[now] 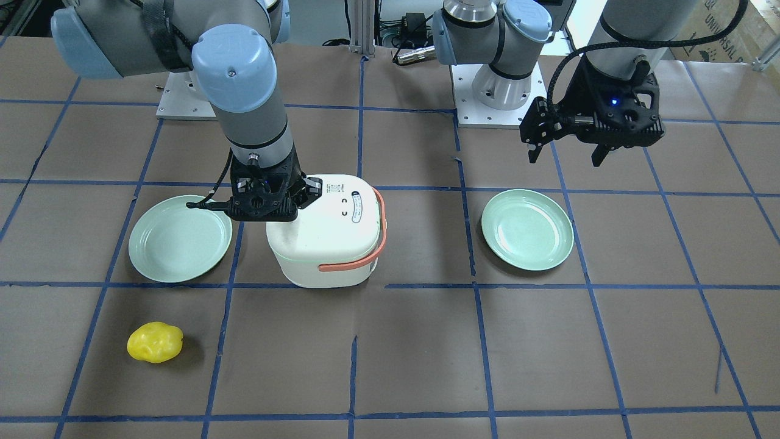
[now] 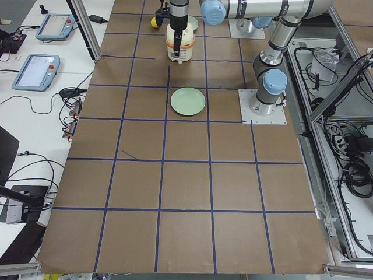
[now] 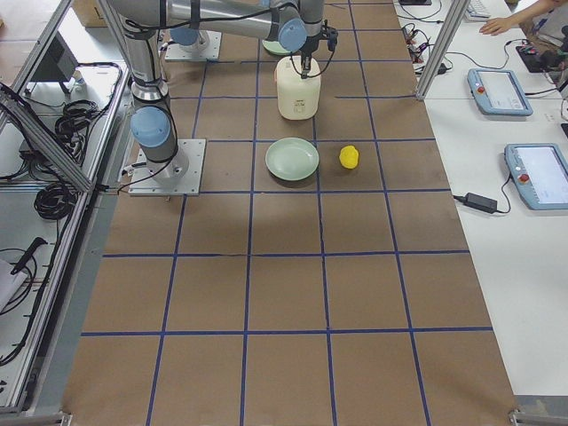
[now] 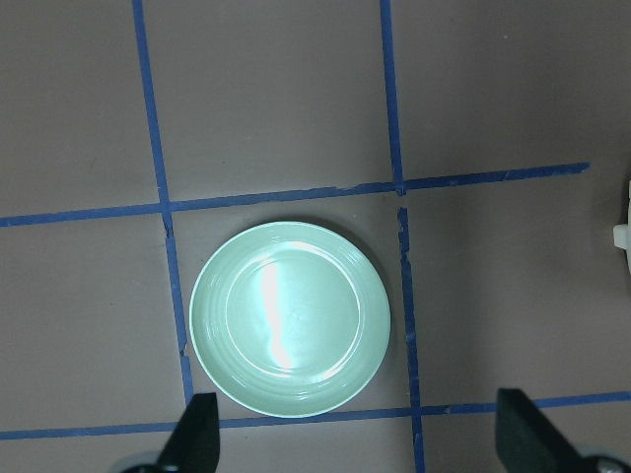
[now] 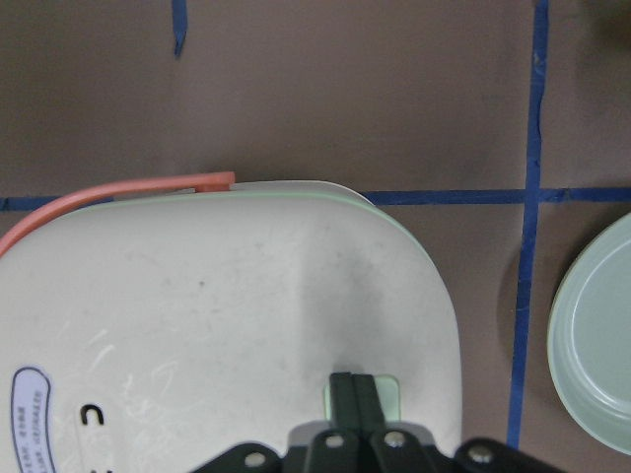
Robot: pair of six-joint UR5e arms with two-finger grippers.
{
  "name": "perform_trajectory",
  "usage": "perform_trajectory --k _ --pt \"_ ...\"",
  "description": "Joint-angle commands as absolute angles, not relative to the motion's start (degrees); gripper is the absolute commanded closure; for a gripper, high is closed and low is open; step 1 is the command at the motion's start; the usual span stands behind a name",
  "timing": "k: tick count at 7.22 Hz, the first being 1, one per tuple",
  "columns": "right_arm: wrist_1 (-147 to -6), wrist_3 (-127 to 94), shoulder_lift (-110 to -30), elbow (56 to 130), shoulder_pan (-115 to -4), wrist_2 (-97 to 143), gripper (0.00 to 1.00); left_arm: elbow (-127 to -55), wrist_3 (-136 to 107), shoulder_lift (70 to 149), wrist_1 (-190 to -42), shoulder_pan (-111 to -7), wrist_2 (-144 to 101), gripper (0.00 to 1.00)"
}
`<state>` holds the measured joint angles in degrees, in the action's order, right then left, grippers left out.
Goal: Press rice cooker button
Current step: 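Lower the right gripper and press down on the green button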
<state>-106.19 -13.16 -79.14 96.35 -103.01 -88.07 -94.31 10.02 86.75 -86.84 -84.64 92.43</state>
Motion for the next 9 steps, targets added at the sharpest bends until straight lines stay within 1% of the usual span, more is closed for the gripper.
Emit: perform_trajectory --k 1,9 --pt "-106.3 -13.2 -79.1 96.4 -103.0 -88.2 0.92 -94.3 10.0 86.7 -86.8 -84.6 92.5 0.00" --pt "-106.3 -13.1 -79.1 96.4 -102.4 -87.8 0.92 -94.3 10.0 86.7 -86.8 -84.6 92.4 0.00"
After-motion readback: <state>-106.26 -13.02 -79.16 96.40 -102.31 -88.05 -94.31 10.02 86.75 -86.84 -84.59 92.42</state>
